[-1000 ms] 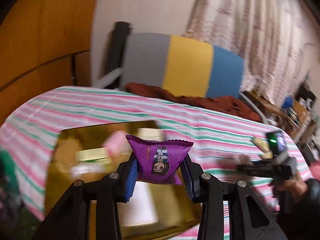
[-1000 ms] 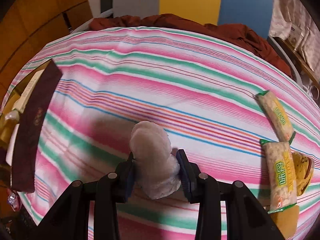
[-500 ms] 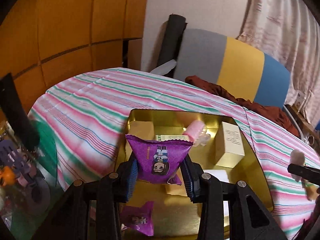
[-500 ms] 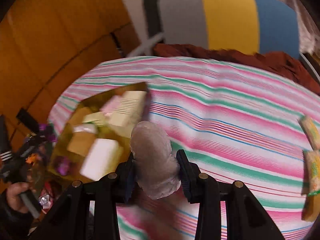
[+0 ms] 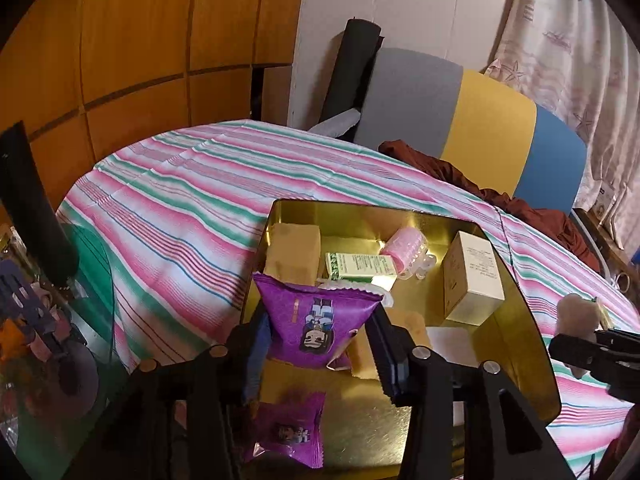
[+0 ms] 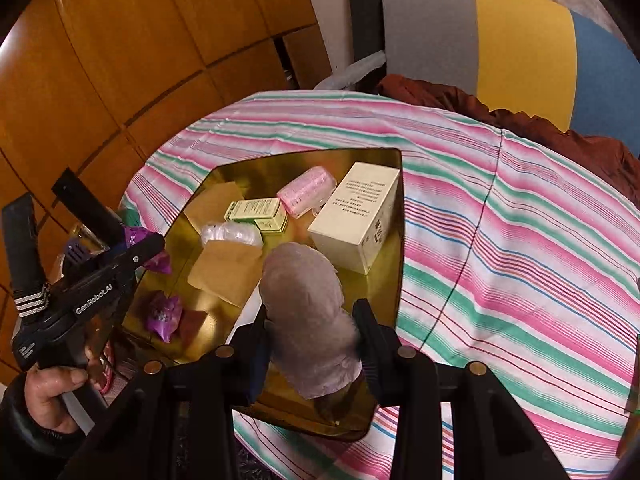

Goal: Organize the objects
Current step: 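Carry the purple packet and plastic bundle over the gold tray and open both tools, then move both open tools back to the cracker packets and yellow pouch, then grasp a WEIDAN cracker packet with the left tool while the right tool grasps the yellow sponge, then carry the cracker packet and yellow sponge over the gold tray and open both tools, then move both open tools back to the remaining cracker packet and yellow pouch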

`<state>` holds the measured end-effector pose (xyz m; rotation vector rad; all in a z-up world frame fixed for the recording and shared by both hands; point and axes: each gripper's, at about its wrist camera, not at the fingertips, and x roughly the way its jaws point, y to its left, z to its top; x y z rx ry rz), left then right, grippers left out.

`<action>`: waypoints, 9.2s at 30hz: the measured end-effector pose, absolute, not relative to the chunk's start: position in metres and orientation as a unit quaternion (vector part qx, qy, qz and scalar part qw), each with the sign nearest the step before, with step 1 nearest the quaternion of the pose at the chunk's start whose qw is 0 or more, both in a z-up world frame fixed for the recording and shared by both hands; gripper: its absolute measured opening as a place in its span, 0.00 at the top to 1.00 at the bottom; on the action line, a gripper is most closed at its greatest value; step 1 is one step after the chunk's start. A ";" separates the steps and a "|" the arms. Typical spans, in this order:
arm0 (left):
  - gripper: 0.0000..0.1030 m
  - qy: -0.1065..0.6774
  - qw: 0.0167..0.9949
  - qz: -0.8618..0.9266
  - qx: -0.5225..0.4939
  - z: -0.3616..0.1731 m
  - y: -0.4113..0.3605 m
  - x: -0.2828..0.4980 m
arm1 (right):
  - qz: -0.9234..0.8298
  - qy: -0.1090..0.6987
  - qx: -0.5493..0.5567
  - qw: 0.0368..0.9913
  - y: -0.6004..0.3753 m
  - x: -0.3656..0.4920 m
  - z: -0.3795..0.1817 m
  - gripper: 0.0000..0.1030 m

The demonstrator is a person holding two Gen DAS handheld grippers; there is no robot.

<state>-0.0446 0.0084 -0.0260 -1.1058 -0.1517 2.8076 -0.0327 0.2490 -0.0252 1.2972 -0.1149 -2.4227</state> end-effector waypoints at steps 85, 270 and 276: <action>0.00 0.079 0.478 0.680 -0.550 -0.046 0.540 -0.003 | -0.790 -0.466 0.299 -0.264 0.697 0.121 -0.056 0.17; 0.07 0.025 0.145 0.931 -0.333 0.017 0.073 -0.021 | -0.910 0.021 0.409 0.073 0.267 0.001 -0.015 0.16; 0.06 0.049 0.168 0.929 -0.326 0.022 0.097 -0.016 | -0.904 -0.006 0.426 0.036 0.314 0.000 -0.022 0.16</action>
